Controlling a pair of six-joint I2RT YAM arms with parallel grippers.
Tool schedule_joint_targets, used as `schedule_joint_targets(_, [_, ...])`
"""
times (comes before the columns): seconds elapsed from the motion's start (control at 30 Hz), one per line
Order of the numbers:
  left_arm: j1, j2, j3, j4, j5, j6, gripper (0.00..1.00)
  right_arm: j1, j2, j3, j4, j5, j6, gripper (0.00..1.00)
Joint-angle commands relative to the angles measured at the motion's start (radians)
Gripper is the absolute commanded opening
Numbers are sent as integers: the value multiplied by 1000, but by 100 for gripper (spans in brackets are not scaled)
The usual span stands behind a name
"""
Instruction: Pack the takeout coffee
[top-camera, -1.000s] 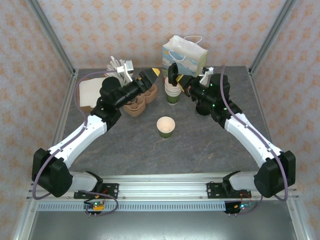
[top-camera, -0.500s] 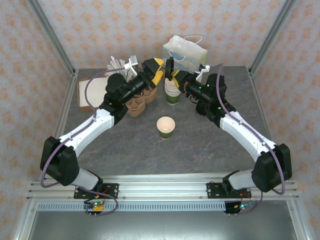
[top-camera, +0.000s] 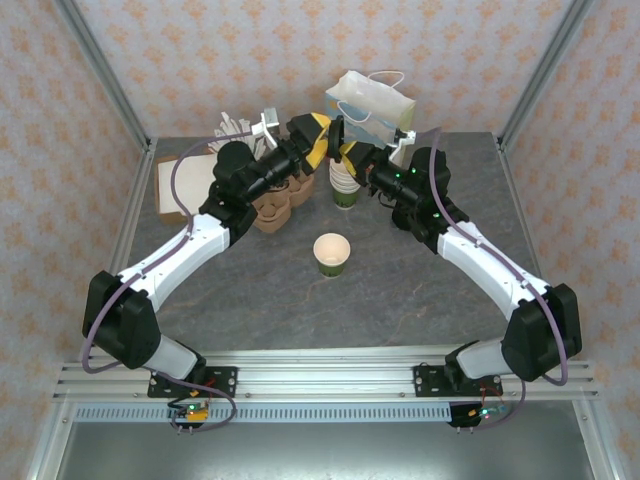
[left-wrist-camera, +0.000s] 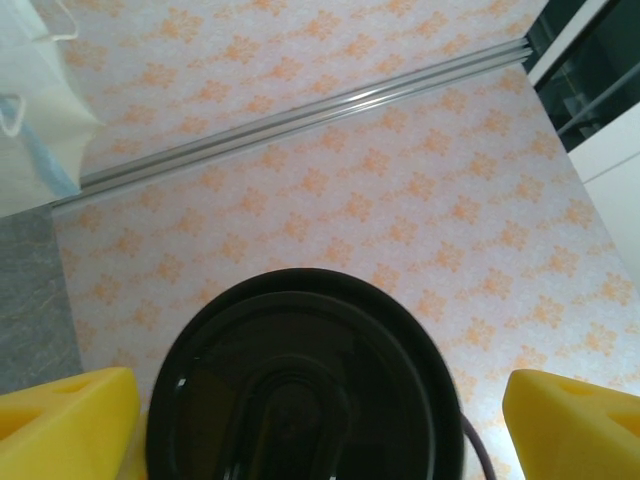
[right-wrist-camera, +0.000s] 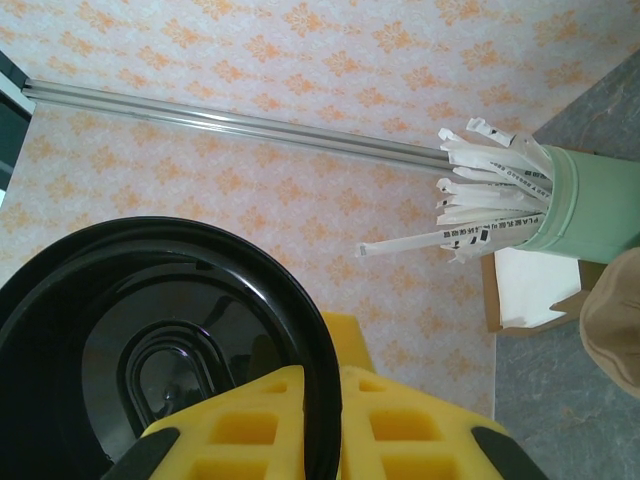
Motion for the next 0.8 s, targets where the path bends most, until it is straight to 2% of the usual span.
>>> schedule_joint_targets(0.0, [-14,-3,31,-31,1,29,95,5,-6,37,65,-18,12,14])
schedule_joint_targets(0.43, [-27,42,56,30,41,-32,93,7,8,41,92,-32,32,14])
schedule_joint_targets(0.77, [-28,51,51,50,41,-64,85,6,11,38,91,-28,28,14])
